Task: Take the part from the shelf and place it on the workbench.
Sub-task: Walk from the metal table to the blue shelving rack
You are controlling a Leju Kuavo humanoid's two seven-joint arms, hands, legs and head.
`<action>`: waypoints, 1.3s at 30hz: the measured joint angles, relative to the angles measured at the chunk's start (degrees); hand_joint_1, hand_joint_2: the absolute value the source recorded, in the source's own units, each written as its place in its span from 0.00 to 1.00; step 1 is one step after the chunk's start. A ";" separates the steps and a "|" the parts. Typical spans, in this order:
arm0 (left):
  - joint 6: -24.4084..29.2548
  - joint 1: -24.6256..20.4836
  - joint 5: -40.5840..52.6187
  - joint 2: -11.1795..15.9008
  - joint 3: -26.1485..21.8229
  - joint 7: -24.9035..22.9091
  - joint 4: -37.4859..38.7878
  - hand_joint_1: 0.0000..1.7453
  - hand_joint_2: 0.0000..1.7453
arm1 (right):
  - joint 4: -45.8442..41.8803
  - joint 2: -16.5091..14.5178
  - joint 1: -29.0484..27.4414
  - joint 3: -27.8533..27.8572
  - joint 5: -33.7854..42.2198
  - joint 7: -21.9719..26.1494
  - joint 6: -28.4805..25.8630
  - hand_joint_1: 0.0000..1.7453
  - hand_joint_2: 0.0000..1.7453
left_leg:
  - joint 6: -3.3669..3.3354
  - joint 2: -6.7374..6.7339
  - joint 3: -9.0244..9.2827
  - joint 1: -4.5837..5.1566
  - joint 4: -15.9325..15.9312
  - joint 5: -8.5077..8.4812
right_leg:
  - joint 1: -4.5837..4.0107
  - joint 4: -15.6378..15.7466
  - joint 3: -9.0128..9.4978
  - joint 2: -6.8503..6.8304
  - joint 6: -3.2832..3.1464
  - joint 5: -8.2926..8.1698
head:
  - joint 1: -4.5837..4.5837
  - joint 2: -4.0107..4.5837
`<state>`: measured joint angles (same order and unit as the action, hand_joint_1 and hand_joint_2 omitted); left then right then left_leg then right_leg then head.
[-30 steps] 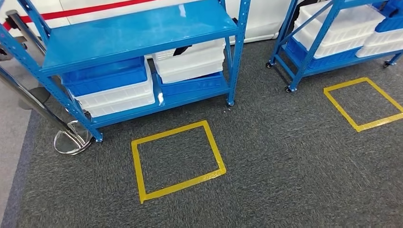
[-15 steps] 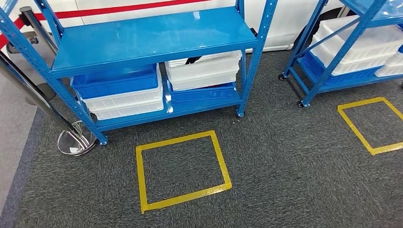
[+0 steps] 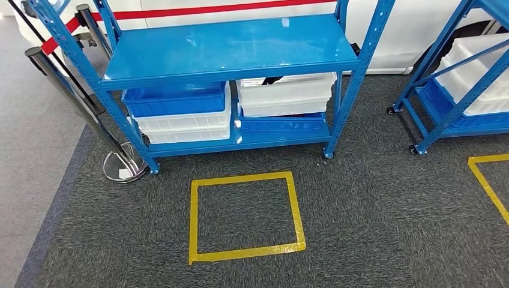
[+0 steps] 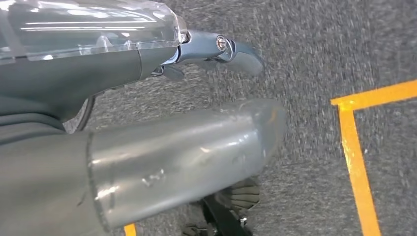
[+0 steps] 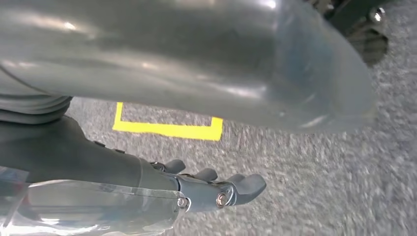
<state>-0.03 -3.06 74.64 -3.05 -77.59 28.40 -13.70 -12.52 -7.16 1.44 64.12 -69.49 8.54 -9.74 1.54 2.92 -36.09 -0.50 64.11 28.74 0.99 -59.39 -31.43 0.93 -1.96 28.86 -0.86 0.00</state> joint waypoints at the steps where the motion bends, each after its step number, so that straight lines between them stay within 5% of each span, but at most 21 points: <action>1: -0.08 -0.13 -0.02 -0.02 0.00 0.09 0.00 0.00 0.00 | 0.00 0.01 -0.13 0.13 0.24 0.09 0.03 0.00 0.00 | 0.21 -1.44 -1.70 -0.02 3.53 1.80 | -0.12 0.04 0.11 -0.55 -0.23 0.17 | -0.19 0.00; 3: -0.32 -0.23 -0.07 -0.07 0.00 0.39 0.00 0.00 0.00 | 0.00 0.01 -0.25 0.39 0.49 0.09 0.12 0.00 0.00 | 0.47 -2.37 -4.80 -0.19 9.91 4.09 | -0.33 0.03 0.33 -1.58 -0.44 0.62 | -0.24 0.01; 4: -0.45 -0.14 -0.09 -0.10 0.00 0.53 0.00 0.00 0.00 | 0.00 0.01 -0.24 0.48 0.51 0.10 0.17 0.00 0.00 | 0.47 -2.50 -5.16 -0.22 10.75 3.77 | -0.40 0.03 0.54 -1.94 -0.43 0.89 | -0.24 0.01; 5: -0.55 -0.02 -0.09 -0.11 0.00 0.62 0.00 0.00 0.00 | 0.00 0.01 -0.22 0.51 0.51 0.10 0.21 0.00 0.00 | 0.34 -2.56 -4.40 -0.20 9.44 2.47 | -0.46 0.03 0.87 -2.23 -0.39 1.18 | -0.26 0.01; 8: -0.69 0.05 -0.08 -0.04 -0.01 0.70 -0.02 0.00 0.00 | 0.03 -0.21 -0.20 0.66 0.54 0.10 0.27 0.00 0.00 | -1.12 -3.42 1.27 0.41 -1.13 -1.86 | -0.63 0.08 2.11 -2.99 -0.09 2.14 | -0.13 0.00; 13: -0.79 0.50 -0.07 -0.01 -0.02 0.74 -0.07 0.00 0.00 | 0.04 -0.47 0.02 0.84 0.73 -0.04 0.46 0.00 0.00 | -3.11 -3.55 4.84 0.82 -6.11 -1.21 | -0.37 -1.27 3.28 -3.01 1.61 2.12 | 0.07 0.00; 15: -0.82 0.51 -0.06 -0.09 -0.02 0.72 -0.07 0.00 0.00 | 0.04 -0.45 0.08 0.85 0.73 -0.12 0.58 0.00 0.00 | -3.58 -3.27 6.64 0.49 -6.92 -1.00 | -0.24 -5.28 1.23 -1.88 2.10 3.17 | 0.33 0.01; 19: -0.86 0.51 -0.06 -0.33 -0.02 0.61 -0.07 0.00 0.00 | 0.04 -0.46 -0.06 0.86 0.82 -0.25 0.89 0.00 0.00 | -3.53 -2.66 8.69 0.31 -7.04 0.78 | 0.10 -14.79 -7.36 -1.11 2.87 6.75 | 0.56 0.00; 21: -0.87 0.65 -0.04 -0.47 -0.02 0.60 -0.07 0.00 0.00 | 0.04 -0.42 -0.39 0.86 0.86 -0.34 0.91 0.00 0.00 | -3.09 -2.20 10.41 0.04 -7.04 2.17 | 0.32 -11.57 -8.18 -1.12 3.15 4.08 | 0.60 0.00; 24: -0.91 0.67 -0.01 -0.55 -0.03 0.51 -0.07 0.00 0.00 | 0.04 -0.38 -0.95 0.95 0.87 -0.38 0.99 0.00 0.00 | -2.01 -1.79 12.52 -0.12 -6.87 4.55 | 0.36 -3.22 -7.42 -1.12 2.98 -3.91 | 1.00 0.01; 25: -0.93 0.61 -0.01 -0.55 -0.04 0.47 -0.09 0.00 0.00 | 0.04 -0.38 -0.93 0.97 0.88 -0.39 1.02 0.00 0.00 | -1.55 -1.75 13.17 -0.05 -6.99 5.11 | 0.27 -2.20 -7.33 -1.08 2.64 -4.90 | 1.05 0.01; 27: -0.96 0.42 -0.01 -0.55 -0.04 0.45 -0.14 0.00 0.00 | 0.04 -0.40 -0.67 0.99 0.88 -0.38 1.04 0.00 0.00 | -0.73 -1.73 13.96 0.00 -6.55 4.98 | 0.18 -1.81 -6.46 -0.97 1.70 -3.93 | 1.02 0.01; 29: -0.99 0.27 0.00 -0.56 -0.04 0.47 -0.17 0.00 0.00 | 0.04 -0.45 -0.66 1.01 0.88 -0.38 1.04 0.00 0.00 | -0.20 -1.96 12.62 -0.14 -2.66 3.68 | 0.29 -1.20 -4.64 -0.96 0.87 -2.91 | 0.87 0.00; 31: -1.00 0.19 -0.01 -0.57 -0.04 0.47 -0.17 0.00 0.00 | 0.03 -0.48 -0.64 1.14 0.88 -0.39 1.03 0.00 0.00 | 0.17 -2.33 8.25 -0.26 4.19 4.09 | 0.28 -0.62 -2.59 -1.01 0.33 -1.70 | 0.66 0.00; 34: -1.00 0.47 0.01 -0.61 -0.04 0.43 -0.17 0.00 0.00 | 0.01 -0.47 -0.57 1.46 0.88 -0.39 1.04 0.00 0.00 | 0.36 -2.47 1.14 -0.26 10.11 9.90 | 0.12 -0.05 0.77 -0.92 0.14 0.66 | 0.62 0.01; 35: -1.00 0.58 0.02 -0.63 -0.04 0.41 -0.17 0.00 0.00 | 0.01 -0.47 -0.60 1.55 0.89 -0.39 1.05 0.00 0.00 | 0.22 -2.48 -0.28 -0.26 9.51 11.17 | 0.07 0.03 2.04 -0.87 0.17 1.58 | 0.62 0.01; 36: -1.00 0.70 0.03 -0.65 -0.04 0.41 -0.17 0.00 0.00 | 0.02 -0.47 -0.62 1.62 0.90 -0.39 1.07 0.00 0.00 | -0.08 -2.49 -1.16 -0.21 7.67 10.72 | -0.01 0.08 3.33 -0.85 0.22 2.54 | 0.61 0.01; 37: -1.00 0.83 0.03 -0.66 -0.05 0.41 -0.17 0.00 0.00 | 0.02 -0.48 -0.74 1.68 0.90 -0.39 1.08 0.00 0.00 | -0.61 -2.56 -1.79 -0.11 4.98 8.12 | -0.07 0.12 4.48 -0.85 0.28 3.54 | 0.58 0.01; 39: -1.00 1.24 0.05 -0.60 -0.08 0.35 -0.17 0.00 0.00 | 0.07 -0.66 -0.91 1.77 0.90 -0.38 1.13 0.00 0.00 | -1.73 -2.77 -2.65 0.40 -0.14 -0.79 | -0.20 0.10 6.32 -0.73 0.63 5.40 | 0.70 0.01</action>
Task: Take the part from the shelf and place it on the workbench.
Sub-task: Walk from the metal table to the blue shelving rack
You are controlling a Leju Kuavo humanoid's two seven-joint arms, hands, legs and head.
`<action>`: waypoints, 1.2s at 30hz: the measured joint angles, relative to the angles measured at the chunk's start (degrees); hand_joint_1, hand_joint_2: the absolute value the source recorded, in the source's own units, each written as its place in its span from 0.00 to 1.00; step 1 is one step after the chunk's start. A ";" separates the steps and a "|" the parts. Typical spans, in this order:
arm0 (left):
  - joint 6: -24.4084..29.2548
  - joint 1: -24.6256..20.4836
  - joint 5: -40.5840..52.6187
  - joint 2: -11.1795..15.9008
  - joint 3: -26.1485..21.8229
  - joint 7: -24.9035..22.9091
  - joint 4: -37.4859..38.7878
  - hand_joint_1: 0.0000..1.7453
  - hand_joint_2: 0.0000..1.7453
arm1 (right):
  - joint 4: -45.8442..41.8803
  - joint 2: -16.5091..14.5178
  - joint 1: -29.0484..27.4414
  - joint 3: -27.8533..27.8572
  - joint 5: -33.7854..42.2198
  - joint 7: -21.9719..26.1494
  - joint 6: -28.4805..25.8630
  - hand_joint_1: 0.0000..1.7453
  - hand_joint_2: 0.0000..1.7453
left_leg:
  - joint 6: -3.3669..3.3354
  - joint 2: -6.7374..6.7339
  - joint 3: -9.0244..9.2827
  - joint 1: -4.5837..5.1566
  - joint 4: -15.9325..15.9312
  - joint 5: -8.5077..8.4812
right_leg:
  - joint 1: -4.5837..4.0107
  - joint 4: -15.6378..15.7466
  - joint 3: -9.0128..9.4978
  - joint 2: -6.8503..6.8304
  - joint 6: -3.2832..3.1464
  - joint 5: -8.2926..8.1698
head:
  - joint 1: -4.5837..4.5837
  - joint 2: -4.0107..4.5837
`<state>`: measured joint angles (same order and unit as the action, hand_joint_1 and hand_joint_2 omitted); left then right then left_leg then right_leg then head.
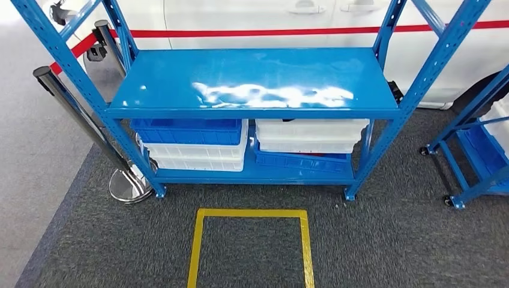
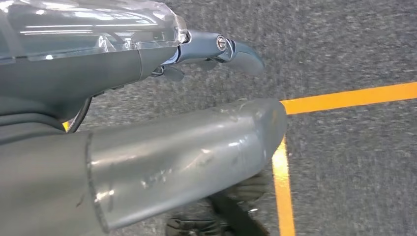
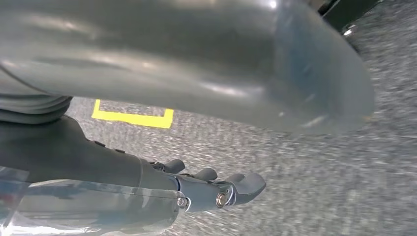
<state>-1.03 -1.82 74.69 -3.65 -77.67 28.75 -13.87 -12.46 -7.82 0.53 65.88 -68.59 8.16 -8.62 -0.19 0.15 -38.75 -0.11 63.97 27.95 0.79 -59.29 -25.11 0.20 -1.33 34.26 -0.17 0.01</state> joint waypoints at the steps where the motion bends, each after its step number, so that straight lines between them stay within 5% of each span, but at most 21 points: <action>1: 0.00 0.18 0.02 0.02 -0.01 -0.06 0.00 0.00 0.00 | 0.01 -0.09 0.01 0.02 0.00 0.01 0.01 0.00 0.00 | -0.38 -0.09 -0.01 0.31 -1.42 -3.20 | 0.07 0.27 0.64 0.11 0.36 0.71 | 0.01 0.01; 2: 0.01 0.30 0.04 0.03 -0.02 -0.13 -0.01 0.00 0.00 | 0.02 -0.18 0.08 0.03 0.01 0.03 0.02 0.00 0.00 | -0.67 -0.08 0.31 0.56 -2.20 -4.56 | 0.10 0.27 1.32 0.19 0.82 0.91 | 0.02 0.00; 4: 0.02 0.13 0.05 0.01 -0.03 -0.23 -0.04 0.00 0.00 | -0.01 -0.18 0.36 0.03 0.03 0.08 0.00 0.00 0.00 | -1.22 0.16 2.22 0.62 -3.37 -3.59 | 0.25 -1.19 1.56 0.19 1.73 -0.41 | -0.14 -0.01; 7: 0.02 -0.44 0.05 0.02 -0.02 -0.28 -0.14 0.00 0.00 | -0.04 -0.19 0.96 0.03 0.04 0.25 0.01 0.00 0.00 | -2.09 0.42 5.95 0.23 -5.77 -2.44 | 0.31 -10.49 -3.88 0.13 2.35 -3.43 | 0.05 -0.01; 9: 0.01 -0.61 0.07 -0.01 -0.01 -0.31 -0.16 0.00 0.00 | -0.04 -0.20 1.15 0.02 0.05 0.34 0.05 0.00 0.00 | -2.37 0.46 8.12 0.21 -6.53 -1.18 | 0.31 -15.24 -9.01 0.11 2.59 -0.15 | 0.10 -0.01; 11: 0.01 -0.57 0.08 -0.05 -0.02 -0.38 -0.16 0.00 0.00 | -0.05 -0.19 0.99 0.03 0.07 0.37 0.06 0.00 0.00 | -2.33 0.79 10.36 0.21 -6.78 0.48 | 0.30 -15.58 -12.60 0.10 2.66 4.61 | 0.12 -0.01; 12: 0.01 -0.52 0.08 -0.09 -0.03 -0.40 -0.16 0.00 0.00 | -0.06 -0.17 0.83 0.03 0.08 0.36 0.05 0.00 0.00 | -2.25 0.98 11.54 0.21 -6.79 1.40 | 0.25 -14.19 -13.61 0.10 2.49 5.42 | 0.13 -0.01; 13: 0.01 -0.47 0.09 -0.15 -0.03 -0.42 -0.16 0.00 0.00 | -0.07 -0.15 0.63 0.04 0.09 0.37 0.04 0.00 0.00 | -2.13 1.12 12.71 0.21 -6.80 2.39 | 0.12 -11.80 -14.18 0.10 2.17 4.09 | 0.15 -0.01; 16: 0.01 -0.39 0.09 -0.45 -0.05 -0.47 -0.15 0.00 0.00 | -0.07 0.00 0.02 0.07 0.13 0.36 0.03 0.00 0.00 | -1.56 1.41 15.47 0.41 -6.69 5.49 | -0.62 -3.43 -14.90 0.20 1.08 -8.15 | 0.24 -0.01; 17: 0.01 -0.44 0.10 -0.51 -0.06 -0.49 -0.16 0.00 0.00 | -0.07 0.03 -0.03 0.08 0.13 0.36 0.04 0.00 0.00 | -1.26 1.47 16.34 0.52 -6.61 6.23 | -0.73 -2.15 -14.80 0.30 0.87 -10.62 | 0.15 -0.01; 18: 0.01 -0.58 0.11 -0.52 -0.06 -0.50 -0.18 0.00 0.00 | -0.07 0.04 0.07 0.08 0.13 0.37 0.04 0.00 0.00 | -0.93 1.52 16.95 0.62 -6.28 6.48 | -0.76 -1.79 -14.44 0.39 0.71 -10.90 | 0.06 -0.01; 20: 0.02 -0.82 0.11 -0.45 -0.05 -0.49 -0.22 0.00 0.00 | -0.07 -0.10 0.28 0.09 0.13 0.38 0.05 0.00 0.00 | -0.27 1.26 16.40 0.62 -3.04 5.23 | -0.55 -1.49 -12.86 0.44 0.09 -10.09 | -0.26 -0.01; 22: 0.03 -1.06 0.12 -0.38 -0.04 -0.50 -0.25 0.00 0.00 | -0.08 -0.25 0.45 0.10 0.13 0.39 0.03 0.00 0.00 | 0.40 0.81 12.40 0.42 3.82 4.10 | -0.40 -0.91 -10.92 0.39 -0.58 -8.89 | -0.51 -0.02; 23: 0.03 -1.10 0.12 -0.38 -0.04 -0.51 -0.25 0.00 0.00 | -0.09 -0.26 0.48 0.10 0.13 0.39 0.01 0.00 0.00 | 0.76 0.60 9.96 0.23 7.13 4.92 | -0.40 -0.63 -9.89 0.36 -0.78 -8.15 | -0.60 -0.01; 25: 0.09 -1.01 0.14 -0.37 -0.05 -0.68 -0.25 0.00 0.00 | -0.10 -0.25 0.50 0.13 0.13 0.37 -0.02 0.00 0.00 | 1.29 0.42 5.79 -0.11 10.46 9.72 | -0.37 -0.29 -7.70 0.39 -0.84 -6.66 | -0.67 -0.01; 27: 0.37 -0.85 0.25 -0.37 -0.05 -1.14 -0.25 0.00 0.00 | -0.11 -0.26 0.46 0.24 0.13 0.33 -0.02 0.00 0.00 | 1.50 0.29 3.34 -0.38 9.22 13.63 | -0.28 -0.21 -5.23 0.53 -0.66 -4.98 | -0.70 -0.01; 28: 0.59 -0.78 0.34 -0.37 -0.05 -1.41 -0.25 0.00 0.00 | -0.11 -0.27 0.47 0.30 0.13 0.32 -0.02 0.00 0.00 | 1.43 0.24 2.75 -0.46 7.13 13.03 | -0.23 -0.22 -3.99 0.59 -0.55 -4.10 | -0.71 -0.01; 32: 1.17 -0.27 1.01 -0.36 -0.05 -2.12 -0.26 0.00 0.00 | -0.10 -0.37 0.43 0.55 0.11 0.08 -0.05 0.00 0.00 | 0.52 0.10 1.48 -0.18 -1.17 -1.90 | -0.35 -0.67 -1.09 0.98 0.50 -0.78 | -0.76 -0.01; 33: 1.22 -0.29 1.16 -0.36 -0.05 -2.26 -0.26 0.00 0.00 | -0.10 -0.41 0.56 0.58 0.09 -0.03 -0.06 0.00 0.00 | 0.18 0.16 1.44 -0.02 -1.31 -3.07 | -0.38 -0.69 -0.69 1.09 0.92 -0.22 | -0.77 -0.01; 36: 1.38 -0.76 1.15 -0.37 -0.05 -2.45 -0.27 0.00 0.00 | -0.13 -0.46 1.01 0.60 -0.04 -0.20 -0.10 0.00 0.00 | -0.84 0.31 2.26 -0.21 -2.19 -3.05 | -0.31 -1.08 -0.37 0.70 1.92 1.21 | -0.69 -0.01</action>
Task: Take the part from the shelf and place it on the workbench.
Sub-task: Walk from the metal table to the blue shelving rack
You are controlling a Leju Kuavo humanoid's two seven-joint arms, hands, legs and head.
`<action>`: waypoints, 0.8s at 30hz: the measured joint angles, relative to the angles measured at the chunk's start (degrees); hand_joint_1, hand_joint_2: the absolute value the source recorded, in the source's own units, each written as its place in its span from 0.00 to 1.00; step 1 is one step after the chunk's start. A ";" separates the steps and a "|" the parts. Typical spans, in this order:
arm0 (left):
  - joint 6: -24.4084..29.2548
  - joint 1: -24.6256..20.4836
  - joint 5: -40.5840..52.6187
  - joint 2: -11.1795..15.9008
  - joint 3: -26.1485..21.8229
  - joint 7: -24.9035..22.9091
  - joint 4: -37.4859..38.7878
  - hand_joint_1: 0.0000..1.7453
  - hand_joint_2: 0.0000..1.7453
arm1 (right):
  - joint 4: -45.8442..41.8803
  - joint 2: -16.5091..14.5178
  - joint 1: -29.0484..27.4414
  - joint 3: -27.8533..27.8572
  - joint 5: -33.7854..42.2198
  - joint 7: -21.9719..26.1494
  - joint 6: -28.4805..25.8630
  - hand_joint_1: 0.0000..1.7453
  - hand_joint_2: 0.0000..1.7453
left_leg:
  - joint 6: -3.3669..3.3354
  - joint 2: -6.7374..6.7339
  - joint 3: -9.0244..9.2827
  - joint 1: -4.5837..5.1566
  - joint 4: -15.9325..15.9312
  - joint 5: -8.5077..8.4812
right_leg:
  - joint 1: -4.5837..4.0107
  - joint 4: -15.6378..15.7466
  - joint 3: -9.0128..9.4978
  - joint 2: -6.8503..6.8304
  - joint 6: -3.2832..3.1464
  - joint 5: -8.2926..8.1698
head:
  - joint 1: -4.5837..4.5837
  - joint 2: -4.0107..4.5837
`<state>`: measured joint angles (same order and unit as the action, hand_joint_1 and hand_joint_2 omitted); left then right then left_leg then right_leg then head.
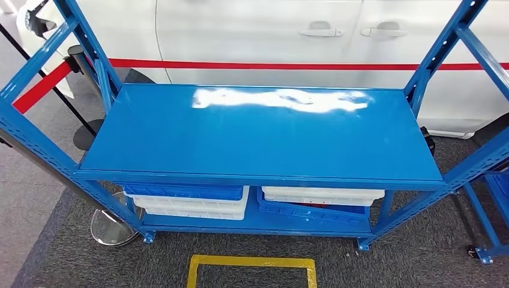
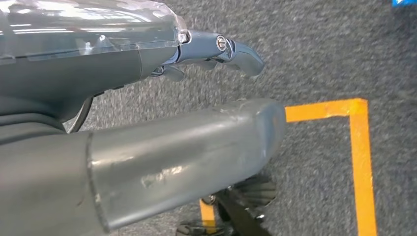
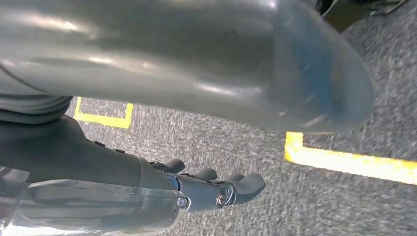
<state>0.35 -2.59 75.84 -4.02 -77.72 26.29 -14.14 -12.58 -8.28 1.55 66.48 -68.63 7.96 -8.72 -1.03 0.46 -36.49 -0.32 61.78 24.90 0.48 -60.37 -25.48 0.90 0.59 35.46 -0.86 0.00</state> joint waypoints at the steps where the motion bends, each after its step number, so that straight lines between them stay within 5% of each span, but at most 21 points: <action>1: 0.08 -0.10 -0.05 0.00 -0.01 -0.03 0.00 0.00 0.00 | -0.01 -0.01 0.17 0.02 -0.04 0.00 -0.01 0.00 0.00 | -0.33 -0.05 0.36 -0.11 -0.53 0.06 | 0.01 -1.75 -0.89 -0.18 0.20 1.01 | 0.07 0.00; 4: 0.32 -0.17 0.07 0.00 -0.01 -0.26 0.00 0.00 0.00 | -0.01 -0.07 0.28 0.07 -0.24 0.00 0.04 0.00 0.00 | -1.11 -0.24 1.10 -0.02 -1.05 0.64 | 0.15 -11.96 -7.35 -0.37 0.58 4.58 | 0.16 0.00; 6: 0.39 -0.10 0.10 -0.01 -0.01 -0.37 0.00 0.00 0.00 | -0.01 -0.09 0.13 0.14 -0.37 0.00 0.05 0.00 0.00 | -1.23 -0.10 1.68 0.05 -1.05 1.15 | 0.25 -14.19 -10.06 -0.42 0.68 3.04 | 0.17 0.00; 8: 0.37 -0.01 0.05 -0.05 -0.01 -0.39 0.00 0.00 0.00 | -0.01 -0.09 0.04 0.26 -0.39 0.10 0.03 0.00 0.00 | -1.08 0.09 2.49 0.10 -1.05 1.59 | 0.22 -8.71 -9.04 -0.46 0.36 -2.20 | 0.20 0.00; 10: 0.31 -0.03 0.22 -0.19 0.00 -0.47 0.00 0.00 0.00 | -0.01 -0.10 0.13 0.50 -0.40 0.42 0.00 0.00 0.00 | -0.64 0.15 2.99 0.32 -0.95 1.94 | -0.05 -2.44 -7.17 -0.48 -0.24 -5.78 | 0.22 0.00; 14: -0.04 -0.08 0.55 -0.31 0.00 -0.87 -0.03 0.00 0.00 | -0.01 -0.37 0.39 0.86 -0.48 1.08 0.04 0.00 0.00 | 0.64 0.12 3.17 0.38 -1.42 2.08 | -0.12 0.59 -6.42 -0.42 -1.22 -6.41 | 0.17 0.00; 16: -0.15 -0.04 0.57 -0.27 -0.01 -0.92 -0.07 0.00 0.00 | -0.05 -0.64 0.32 0.89 -0.49 1.14 0.04 0.00 0.00 | 1.35 0.01 2.53 0.31 0.32 3.52 | 0.30 1.32 -6.14 -0.59 -1.81 -6.91 | -0.03 0.00; 20: -0.19 0.06 0.61 -0.19 -0.01 -1.02 -0.13 0.00 0.00 | -0.09 -0.78 0.23 0.93 -0.50 1.15 0.02 0.00 0.00 | 2.64 -0.10 -2.65 -0.43 12.45 9.54 | 0.40 1.54 -6.10 -0.96 -2.16 -7.14 | -0.43 0.00; 22: -0.20 0.17 0.62 -0.16 -0.01 -1.07 -0.17 0.00 0.00 | -0.09 -0.83 0.23 0.95 -0.51 1.15 0.04 0.00 0.00 | 3.02 -0.12 -1.94 -0.78 11.59 7.99 | 0.47 1.43 -6.00 -1.04 -2.03 -7.19 | -0.42 0.00; 24: -0.21 0.16 0.66 -0.10 -0.01 -1.07 -0.22 0.00 0.00 | -0.09 -0.93 0.25 0.95 -0.55 1.16 0.05 0.00 0.00 | 3.14 -0.14 1.96 -1.05 4.09 4.54 | 0.62 1.23 -5.88 -1.07 -1.73 -7.21 | -0.43 0.00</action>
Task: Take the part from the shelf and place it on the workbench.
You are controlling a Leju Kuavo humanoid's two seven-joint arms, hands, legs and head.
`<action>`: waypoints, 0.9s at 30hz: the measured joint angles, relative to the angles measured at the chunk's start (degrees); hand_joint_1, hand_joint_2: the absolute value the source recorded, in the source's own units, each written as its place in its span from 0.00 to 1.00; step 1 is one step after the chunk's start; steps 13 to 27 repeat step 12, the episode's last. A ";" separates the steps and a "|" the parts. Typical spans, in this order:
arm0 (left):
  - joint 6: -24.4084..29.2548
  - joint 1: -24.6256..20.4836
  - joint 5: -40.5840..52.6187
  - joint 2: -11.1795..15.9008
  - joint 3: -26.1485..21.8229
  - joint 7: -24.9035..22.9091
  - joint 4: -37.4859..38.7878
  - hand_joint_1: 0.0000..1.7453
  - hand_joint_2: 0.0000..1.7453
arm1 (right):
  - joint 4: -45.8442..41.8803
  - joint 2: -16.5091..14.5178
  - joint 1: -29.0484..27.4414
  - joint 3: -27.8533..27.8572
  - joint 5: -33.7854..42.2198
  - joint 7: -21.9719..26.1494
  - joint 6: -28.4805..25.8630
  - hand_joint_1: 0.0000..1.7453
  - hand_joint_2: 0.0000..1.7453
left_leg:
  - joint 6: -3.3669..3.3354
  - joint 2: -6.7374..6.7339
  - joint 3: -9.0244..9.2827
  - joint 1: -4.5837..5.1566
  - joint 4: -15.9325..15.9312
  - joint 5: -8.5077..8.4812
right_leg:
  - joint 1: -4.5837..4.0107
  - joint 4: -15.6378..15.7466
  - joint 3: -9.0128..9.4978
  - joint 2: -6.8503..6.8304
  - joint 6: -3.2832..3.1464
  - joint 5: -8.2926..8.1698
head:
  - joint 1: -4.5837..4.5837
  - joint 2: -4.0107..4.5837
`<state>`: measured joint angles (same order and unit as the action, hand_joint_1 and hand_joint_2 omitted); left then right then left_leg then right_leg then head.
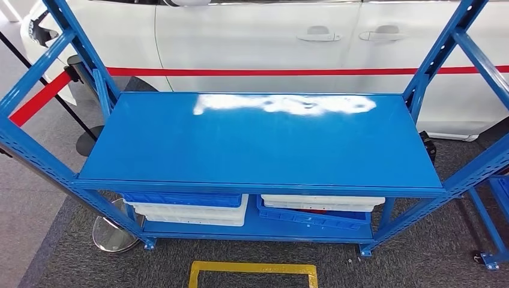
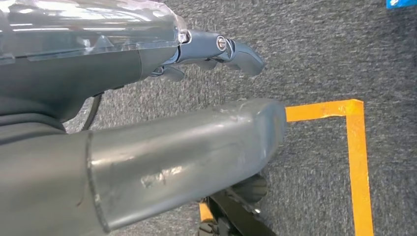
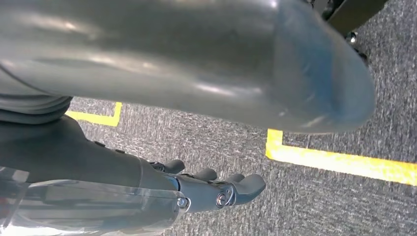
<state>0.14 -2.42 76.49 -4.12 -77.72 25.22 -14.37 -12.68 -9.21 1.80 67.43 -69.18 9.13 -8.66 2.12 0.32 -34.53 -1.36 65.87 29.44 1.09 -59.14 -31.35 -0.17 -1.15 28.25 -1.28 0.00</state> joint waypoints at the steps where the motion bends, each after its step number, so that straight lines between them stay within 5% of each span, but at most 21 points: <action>1: -0.05 -0.05 0.05 0.02 0.00 0.02 -0.02 0.00 0.00 | -0.01 -0.06 0.04 0.00 -0.02 0.02 -0.01 0.00 0.00 | -0.19 0.04 1.63 0.08 -3.39 -1.20 | -0.01 -0.10 0.00 0.03 0.27 0.02 | 0.00 0.01; 6: -0.24 -0.02 0.18 0.03 0.00 0.04 -0.04 0.00 0.00 | -0.02 -0.18 0.17 0.00 -0.08 0.10 -0.04 0.00 0.00 | -2.59 0.15 2.77 0.52 -6.84 -2.28 | -0.08 0.12 -0.12 0.19 2.26 0.12 | 0.13 0.00; 8: -0.51 -0.06 0.19 0.03 0.00 0.05 -0.04 0.00 0.00 | -0.03 -0.20 0.18 0.00 -0.18 0.12 -0.03 0.00 0.00 | -3.55 0.06 2.70 0.35 -7.31 -2.82 | 0.04 -2.78 -1.35 0.19 2.67 2.53 | 0.31 0.00; 10: -0.92 -0.06 0.21 0.04 0.00 0.07 -0.04 0.00 0.00 | -0.04 -0.23 0.20 0.00 -0.34 0.15 -0.01 0.00 0.00 | -4.08 -0.07 2.20 0.53 -7.36 -3.13 | 0.07 -9.57 -4.42 0.19 2.77 6.70 | 0.49 0.00; 12: -1.15 -0.05 0.22 0.05 0.00 0.07 -0.04 0.00 0.00 | -0.04 -0.26 0.20 0.00 -0.42 0.16 0.01 0.00 0.00 | -4.27 -0.16 1.85 0.75 -7.34 -3.30 | 0.08 -14.67 -6.63 0.18 2.85 8.89 | 0.55 0.00; 27: -1.15 -0.05 0.22 0.05 0.00 0.07 -0.04 0.00 0.00 | -0.04 -0.26 0.20 0.00 -0.42 0.16 0.01 0.00 0.00 | -4.27 -0.16 1.85 0.75 -7.34 -3.30 | 0.08 -14.67 -6.63 0.18 2.85 8.89 | 0.55 0.00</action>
